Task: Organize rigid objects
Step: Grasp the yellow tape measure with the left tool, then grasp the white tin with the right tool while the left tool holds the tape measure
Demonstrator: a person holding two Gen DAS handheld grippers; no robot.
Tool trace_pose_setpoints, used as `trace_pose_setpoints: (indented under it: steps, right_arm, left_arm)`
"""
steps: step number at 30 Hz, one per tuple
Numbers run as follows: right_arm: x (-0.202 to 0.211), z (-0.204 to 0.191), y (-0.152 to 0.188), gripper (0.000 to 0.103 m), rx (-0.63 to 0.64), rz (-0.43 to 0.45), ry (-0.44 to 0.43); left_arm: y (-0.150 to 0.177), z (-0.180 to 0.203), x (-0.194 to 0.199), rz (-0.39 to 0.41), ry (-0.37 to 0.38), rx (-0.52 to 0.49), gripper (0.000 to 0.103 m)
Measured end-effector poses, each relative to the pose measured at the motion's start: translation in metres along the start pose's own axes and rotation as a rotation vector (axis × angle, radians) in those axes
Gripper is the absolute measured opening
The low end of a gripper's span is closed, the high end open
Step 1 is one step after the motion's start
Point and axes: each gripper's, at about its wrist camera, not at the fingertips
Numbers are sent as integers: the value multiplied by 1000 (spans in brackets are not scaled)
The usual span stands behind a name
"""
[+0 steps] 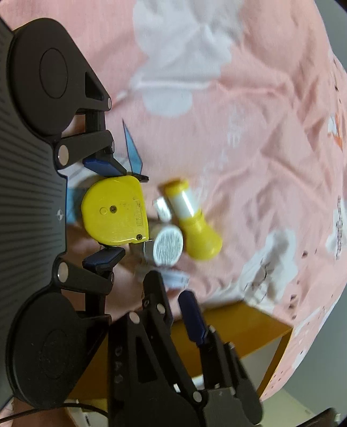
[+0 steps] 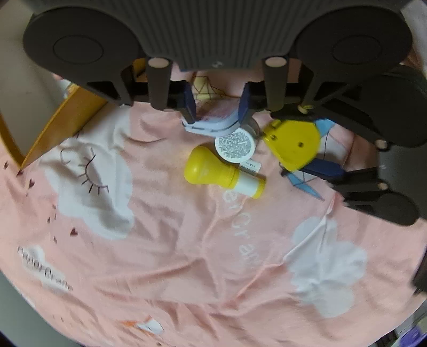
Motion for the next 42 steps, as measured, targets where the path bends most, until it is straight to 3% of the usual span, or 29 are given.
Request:
trace_pose_setpoints:
  steps: [10, 12, 14, 15, 24, 30, 34, 42]
  right_arm:
    - [-21, 7, -8, 40, -97, -81, -69]
    - [-23, 8, -9, 45, -97, -77, -52]
    - [-24, 8, -12, 60, -84, -72, -14]
    - [-25, 9, -13, 61, -79, -73, -4]
    - [-48, 19, -21, 61, -114, -111, -83]
    - [-43, 16, -21, 54, -97, -88, -81]
    - [-31, 3, -16, 34, -68, -66, -45]
    - [-10, -12, 1, 16, -38, -35, 58]
  left_arm:
    - [2, -17, -11, -28, 28, 66, 65]
    - [3, -18, -12, -29, 29, 68, 65]
    - [2, -16, -14, -29, 32, 69, 65]
    - [2, -16, -13, -29, 33, 70, 65]
    - [1, -17, -15, -32, 34, 62, 65]
    - [2, -15, -15, -31, 27, 43, 65]
    - [2, -16, -14, -28, 29, 49, 65]
    - [4, -11, -6, 6, 18, 25, 65]
Point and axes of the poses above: each gripper's, at about its wrist camera, not at the fingertips, and x roughly against the way its jaws point, z to its right, y to its underside, and after that the axes turned 4 degrees about -z, right-handed
